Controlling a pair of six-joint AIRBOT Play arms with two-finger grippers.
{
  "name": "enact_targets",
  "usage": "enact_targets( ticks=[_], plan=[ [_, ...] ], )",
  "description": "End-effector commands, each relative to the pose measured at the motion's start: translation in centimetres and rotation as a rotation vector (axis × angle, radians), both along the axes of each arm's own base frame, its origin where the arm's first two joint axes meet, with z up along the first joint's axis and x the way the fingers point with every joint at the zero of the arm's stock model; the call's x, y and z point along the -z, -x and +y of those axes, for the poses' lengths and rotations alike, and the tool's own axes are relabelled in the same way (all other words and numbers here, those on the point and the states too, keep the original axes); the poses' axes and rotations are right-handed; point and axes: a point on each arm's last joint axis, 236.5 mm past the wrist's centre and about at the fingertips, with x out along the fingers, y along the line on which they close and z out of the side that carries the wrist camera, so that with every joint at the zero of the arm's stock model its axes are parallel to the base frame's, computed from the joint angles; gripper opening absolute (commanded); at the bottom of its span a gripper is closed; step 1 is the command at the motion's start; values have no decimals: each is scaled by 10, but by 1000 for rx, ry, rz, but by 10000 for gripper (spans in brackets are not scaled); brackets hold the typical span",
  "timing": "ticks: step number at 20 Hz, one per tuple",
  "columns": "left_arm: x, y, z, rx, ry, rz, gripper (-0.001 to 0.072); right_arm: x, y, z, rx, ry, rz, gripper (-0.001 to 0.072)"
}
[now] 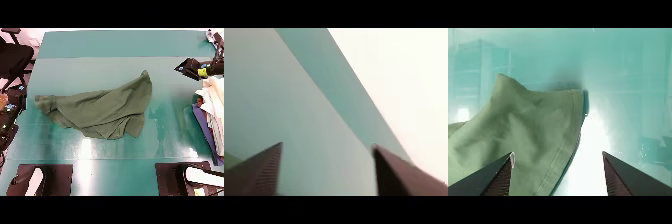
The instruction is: Fold the shirts.
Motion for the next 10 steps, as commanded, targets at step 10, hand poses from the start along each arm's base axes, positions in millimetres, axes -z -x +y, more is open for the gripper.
enact_targets(
  ticks=[10],
  plan=[
    [153, 102, -58, 272, 54, 807, 674, 1, 3, 2, -25, 11, 1, 615]
  ],
)
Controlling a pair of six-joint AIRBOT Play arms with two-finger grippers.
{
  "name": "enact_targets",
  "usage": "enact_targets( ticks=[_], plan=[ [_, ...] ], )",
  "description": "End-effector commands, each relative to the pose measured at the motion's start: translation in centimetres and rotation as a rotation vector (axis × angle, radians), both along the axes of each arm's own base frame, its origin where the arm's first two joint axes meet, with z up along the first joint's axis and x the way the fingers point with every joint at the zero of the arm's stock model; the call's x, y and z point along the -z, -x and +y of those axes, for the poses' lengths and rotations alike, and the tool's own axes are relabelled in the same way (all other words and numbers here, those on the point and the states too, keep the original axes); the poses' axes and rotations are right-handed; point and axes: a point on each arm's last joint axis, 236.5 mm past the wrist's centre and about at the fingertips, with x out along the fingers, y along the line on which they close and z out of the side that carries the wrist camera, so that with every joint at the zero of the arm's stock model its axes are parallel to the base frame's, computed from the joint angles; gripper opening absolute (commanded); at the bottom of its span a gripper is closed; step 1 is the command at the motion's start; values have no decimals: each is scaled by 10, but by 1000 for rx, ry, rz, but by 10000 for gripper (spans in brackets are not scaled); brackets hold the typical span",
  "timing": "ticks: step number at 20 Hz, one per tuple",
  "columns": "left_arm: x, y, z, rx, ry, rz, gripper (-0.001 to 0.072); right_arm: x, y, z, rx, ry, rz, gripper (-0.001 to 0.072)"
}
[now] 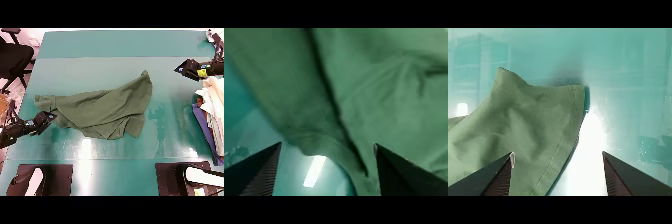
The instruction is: Fold the shirts.
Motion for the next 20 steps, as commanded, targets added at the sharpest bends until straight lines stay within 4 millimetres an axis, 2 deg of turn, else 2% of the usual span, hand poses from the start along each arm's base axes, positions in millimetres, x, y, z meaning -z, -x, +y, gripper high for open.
enact_targets(
  ticks=[1, 5, 7, 9, 11, 12, 13, 15, 17, 20],
  plan=[
    [23, 9, 16, -146, 19, 102, 674, 0, 0, 0, -4, 3, -3, 615],
    [57, 13, -8, -130, 121, 214, 674, 0, -1, 0, -2, 4, -6, 614],
    [68, 5, -28, -89, 140, 222, 674, -1, -2, -1, 1, 4, -9, 615],
    [74, -6, -40, -102, 159, 216, 673, 0, -2, -1, 0, 5, -8, 615],
    [71, -16, -44, -130, 175, 187, 671, 0, -1, -1, -1, 4, -7, 615],
    [69, -17, -45, -134, 182, 184, 623, 0, -1, 0, -2, 4, -5, 615],
    [70, -17, -45, -128, 177, 184, 461, 0, -1, -1, -2, 5, -5, 615],
    [70, -16, -45, -112, 167, 178, 31, 0, -1, -1, -2, 7, -4, 615],
    [67, -18, -46, -117, 177, 169, 26, 1, 0, -1, -3, 7, -3, 614],
    [44, -31, -49, 3, 115, 91, 25, 3, 5, 3, -33, 10, 14, 614]
  ],
)
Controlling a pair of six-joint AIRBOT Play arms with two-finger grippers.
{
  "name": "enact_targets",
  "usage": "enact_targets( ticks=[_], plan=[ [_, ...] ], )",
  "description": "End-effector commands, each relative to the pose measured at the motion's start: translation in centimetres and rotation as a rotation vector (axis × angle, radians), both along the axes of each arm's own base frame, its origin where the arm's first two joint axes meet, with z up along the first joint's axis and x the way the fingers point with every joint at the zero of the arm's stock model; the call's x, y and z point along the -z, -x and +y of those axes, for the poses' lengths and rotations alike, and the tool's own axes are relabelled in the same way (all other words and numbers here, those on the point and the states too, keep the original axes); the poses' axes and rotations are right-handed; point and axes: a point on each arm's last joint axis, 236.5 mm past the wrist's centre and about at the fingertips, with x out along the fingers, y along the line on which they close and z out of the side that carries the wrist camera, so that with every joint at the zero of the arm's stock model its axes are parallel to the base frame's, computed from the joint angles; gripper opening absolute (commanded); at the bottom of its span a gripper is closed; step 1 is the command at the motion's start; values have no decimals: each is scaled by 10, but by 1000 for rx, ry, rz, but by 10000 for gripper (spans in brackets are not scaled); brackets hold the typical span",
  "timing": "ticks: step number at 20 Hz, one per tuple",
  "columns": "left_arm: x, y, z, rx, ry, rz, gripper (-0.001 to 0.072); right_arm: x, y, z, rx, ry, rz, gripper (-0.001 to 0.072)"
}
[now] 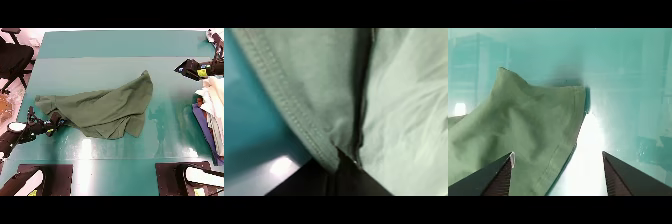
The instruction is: Fold the shirts.
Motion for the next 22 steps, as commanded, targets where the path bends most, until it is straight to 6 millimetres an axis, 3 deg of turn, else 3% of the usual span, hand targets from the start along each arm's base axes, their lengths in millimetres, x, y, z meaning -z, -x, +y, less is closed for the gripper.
enact_targets(
  ticks=[1, 6, 10, 15, 18, 22],
  plan=[
    [-28, -15, -5, 130, -52, -91, 25, 4, 8, 5, -49, 7, 23, 614],
    [-85, -42, 14, 317, -257, -186, 25, 42, 32, 21, -138, -59, 203, 614],
    [-122, -59, 15, 346, -290, -265, 25, 95, 39, 56, -165, -143, 316, 615],
    [-127, -60, 15, 354, -296, -272, 26, 157, 39, 95, -149, -125, 377, 614],
    [-127, -59, 14, 360, -293, -268, 26, 178, 39, 122, -172, -150, 407, 615],
    [-126, -59, 14, 362, -292, -266, 26, 191, 29, 151, -153, -208, 399, 615]
  ],
)
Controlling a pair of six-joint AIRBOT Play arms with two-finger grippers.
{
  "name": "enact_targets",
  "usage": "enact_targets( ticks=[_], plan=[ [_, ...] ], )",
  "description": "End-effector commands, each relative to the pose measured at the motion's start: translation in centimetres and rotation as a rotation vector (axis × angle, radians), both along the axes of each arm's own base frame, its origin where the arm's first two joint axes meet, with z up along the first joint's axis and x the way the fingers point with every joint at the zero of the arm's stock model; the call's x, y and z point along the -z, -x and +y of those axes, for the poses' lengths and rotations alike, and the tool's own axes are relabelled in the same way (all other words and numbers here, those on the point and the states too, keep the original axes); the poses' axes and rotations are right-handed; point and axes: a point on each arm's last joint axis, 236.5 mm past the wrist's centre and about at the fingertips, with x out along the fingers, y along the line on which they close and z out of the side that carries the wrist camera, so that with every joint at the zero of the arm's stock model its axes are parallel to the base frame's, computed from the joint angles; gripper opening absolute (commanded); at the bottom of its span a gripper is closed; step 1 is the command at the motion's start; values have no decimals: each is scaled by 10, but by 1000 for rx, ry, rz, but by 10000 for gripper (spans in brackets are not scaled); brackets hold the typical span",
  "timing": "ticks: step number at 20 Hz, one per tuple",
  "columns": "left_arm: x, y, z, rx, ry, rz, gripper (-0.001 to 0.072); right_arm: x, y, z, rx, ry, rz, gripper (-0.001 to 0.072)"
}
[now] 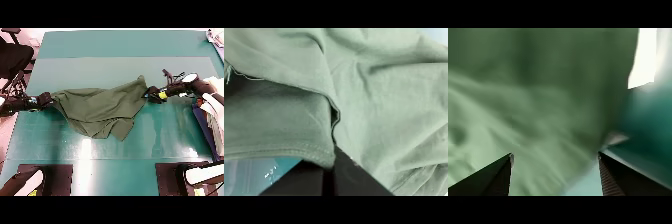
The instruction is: Fold the shirts.
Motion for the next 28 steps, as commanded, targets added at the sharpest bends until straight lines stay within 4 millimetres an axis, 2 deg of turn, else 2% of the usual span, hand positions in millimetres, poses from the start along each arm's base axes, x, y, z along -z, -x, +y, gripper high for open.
enact_targets(
  ticks=[1, 2, 3, 4, 5, 6, 9, 10, 12, 14, 16, 18, 21, 23, 25, 28],
  plan=[
    [0, 1, 0, 4, -1, 3, 26, 17, -10, 18, 22, 7, -21, 614],
    [0, 1, 0, 4, -1, 3, 26, 18, -11, 22, 19, 11, -31, 605],
    [0, 1, 0, 4, -2, 3, 26, 18, -11, 25, 16, 14, -36, 550],
    [0, 1, 0, 4, -2, 3, 26, 18, -11, 27, 14, 15, -38, 403],
    [0, 1, 0, 4, -2, 3, 26, 18, -11, 28, 10, 15, -38, 173],
    [0, 1, 0, 4, -2, 3, 26, 18, -11, 29, 10, 12, -37, 21],
    [0, 1, 0, 5, -3, 4, 26, 11, -14, 33, 28, -15, -45, 20],
    [0, 2, -1, 7, -2, 6, 26, 2, -18, 34, 36, -26, -70, 19],
    [-1, 2, -1, 9, -3, 5, 25, -32, -30, 39, 43, -58, -171, 17],
    [-15, -3, -1, 51, -33, -36, 25, -76, -40, 36, 72, -67, -286, 17],
    [-45, -12, 4, 85, -88, -95, 25, -130, -49, 32, 94, -73, -424, 18],
    [-89, -25, 15, 93, -171, -184, 25, -197, -55, 25, 102, -85, -572, 17],
    [-163, -34, 37, 92, -336, -319, 25, -310, -57, 5, 138, -93, -819, 18],
    [-208, -31, 56, 76, -465, -383, 25, -382, -46, -15, 189, -100, -960, 17],
    [-257, -25, 72, 39, -572, -461, 25, -440, -27, -36, 247, -103, -1068, 17],
    [-331, -7, 84, -24, -681, -595, 25, -510, 10, -65, 326, -94, -1203, 17]
  ],
)
